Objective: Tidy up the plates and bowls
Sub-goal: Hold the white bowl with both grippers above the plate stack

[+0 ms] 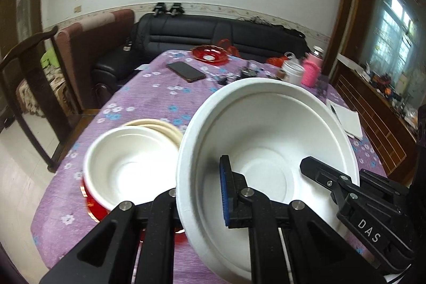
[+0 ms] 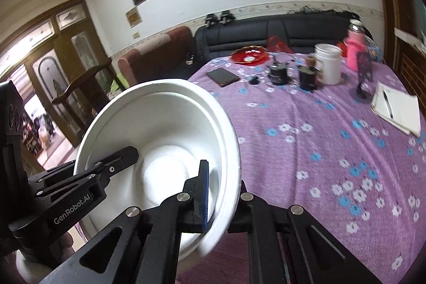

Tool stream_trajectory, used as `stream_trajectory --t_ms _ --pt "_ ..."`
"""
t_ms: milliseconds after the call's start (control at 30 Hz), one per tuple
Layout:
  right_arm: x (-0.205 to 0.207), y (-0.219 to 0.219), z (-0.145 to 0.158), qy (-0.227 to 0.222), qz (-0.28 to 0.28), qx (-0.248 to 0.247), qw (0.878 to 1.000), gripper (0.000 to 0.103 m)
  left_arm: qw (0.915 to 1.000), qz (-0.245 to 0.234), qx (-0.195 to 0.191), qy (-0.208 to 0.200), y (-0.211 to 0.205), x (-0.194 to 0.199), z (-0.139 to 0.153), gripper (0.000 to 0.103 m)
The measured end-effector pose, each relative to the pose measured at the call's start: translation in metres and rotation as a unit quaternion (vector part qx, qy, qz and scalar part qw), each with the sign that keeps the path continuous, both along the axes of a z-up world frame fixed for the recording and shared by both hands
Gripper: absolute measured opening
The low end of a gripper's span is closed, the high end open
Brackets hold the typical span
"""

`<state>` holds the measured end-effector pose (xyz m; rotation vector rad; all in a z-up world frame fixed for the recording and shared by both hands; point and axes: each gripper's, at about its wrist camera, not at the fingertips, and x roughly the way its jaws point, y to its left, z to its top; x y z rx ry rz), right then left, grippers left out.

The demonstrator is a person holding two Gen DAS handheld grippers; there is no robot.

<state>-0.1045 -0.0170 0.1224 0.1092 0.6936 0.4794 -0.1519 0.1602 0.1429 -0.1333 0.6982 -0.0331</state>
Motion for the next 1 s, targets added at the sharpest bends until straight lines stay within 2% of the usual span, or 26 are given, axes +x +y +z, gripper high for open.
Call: stream_trajectory --t_ms 300,500,1000 --pt "0.018 0.081 0.017 -0.008 0.063 -0.024 0.998 0.012 0.9971 0.07 -0.029 0.001 0.081 0.007 0.01 0.014" --pt "0.041 0.122 0.006 0.027 0.089 -0.033 0.995 0.012 0.994 0.101 -0.031 0.025 0.114 0.019 -0.003 0.015" --pt "0.069 0.149 -0.035 0.075 0.09 -0.066 0.991 0.012 0.99 0.112 -0.037 0.077 0.136 0.042 -0.045 0.018"
